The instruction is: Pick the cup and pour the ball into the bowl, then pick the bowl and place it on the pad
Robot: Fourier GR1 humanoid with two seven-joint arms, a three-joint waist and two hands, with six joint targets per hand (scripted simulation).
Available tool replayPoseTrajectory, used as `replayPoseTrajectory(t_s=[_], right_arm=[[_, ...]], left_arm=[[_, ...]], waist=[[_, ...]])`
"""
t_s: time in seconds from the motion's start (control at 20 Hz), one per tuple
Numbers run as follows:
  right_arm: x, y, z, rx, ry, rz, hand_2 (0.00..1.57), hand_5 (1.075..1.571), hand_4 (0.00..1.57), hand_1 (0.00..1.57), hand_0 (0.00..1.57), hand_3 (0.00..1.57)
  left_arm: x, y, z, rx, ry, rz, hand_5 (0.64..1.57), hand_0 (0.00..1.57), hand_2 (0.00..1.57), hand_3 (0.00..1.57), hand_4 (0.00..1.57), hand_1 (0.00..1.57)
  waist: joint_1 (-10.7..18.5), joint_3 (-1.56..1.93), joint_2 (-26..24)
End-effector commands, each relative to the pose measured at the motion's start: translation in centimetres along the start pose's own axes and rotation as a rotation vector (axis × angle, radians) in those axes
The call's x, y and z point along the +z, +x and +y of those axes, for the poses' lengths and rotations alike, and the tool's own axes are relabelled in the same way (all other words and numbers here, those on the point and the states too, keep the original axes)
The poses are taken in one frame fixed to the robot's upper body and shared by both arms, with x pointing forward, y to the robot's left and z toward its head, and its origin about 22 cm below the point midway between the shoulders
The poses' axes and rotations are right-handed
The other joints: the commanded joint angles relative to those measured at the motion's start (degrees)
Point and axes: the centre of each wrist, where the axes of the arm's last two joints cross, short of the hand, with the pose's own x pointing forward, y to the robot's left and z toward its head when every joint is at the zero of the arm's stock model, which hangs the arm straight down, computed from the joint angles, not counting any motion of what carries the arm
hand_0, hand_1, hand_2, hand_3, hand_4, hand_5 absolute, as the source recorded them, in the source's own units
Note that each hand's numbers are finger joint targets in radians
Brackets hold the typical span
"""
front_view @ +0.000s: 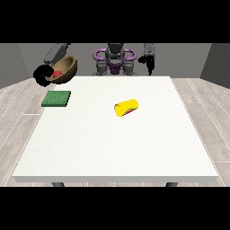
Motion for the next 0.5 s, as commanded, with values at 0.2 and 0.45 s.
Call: replayPoseTrajectory(t_s=[0.2,0.45], right_arm=[[0.4,1.6,-3.8,-0.021,0.001,0.019,1.57,1.493,0.99,1.57,1.57,1.33],[1.5,-1.3,-6.4,-0.091,-0.030,-0.095,1.57,1.509,0.93,1.57,1.57,0.73]], left_arm=[[2.3,-3.0,-2.4,0.015,-0.008,0.013,1.350,0.00,0.00,0.00,1.18,0.00],[-1.2,0.1,-1.5,-0.001,-0.001,-0.137,1.351,0.00,0.00,0.00,1.18,0.00]], waist=[[-1.1,0.02,0.4],[1.0,0.10,9.1]])
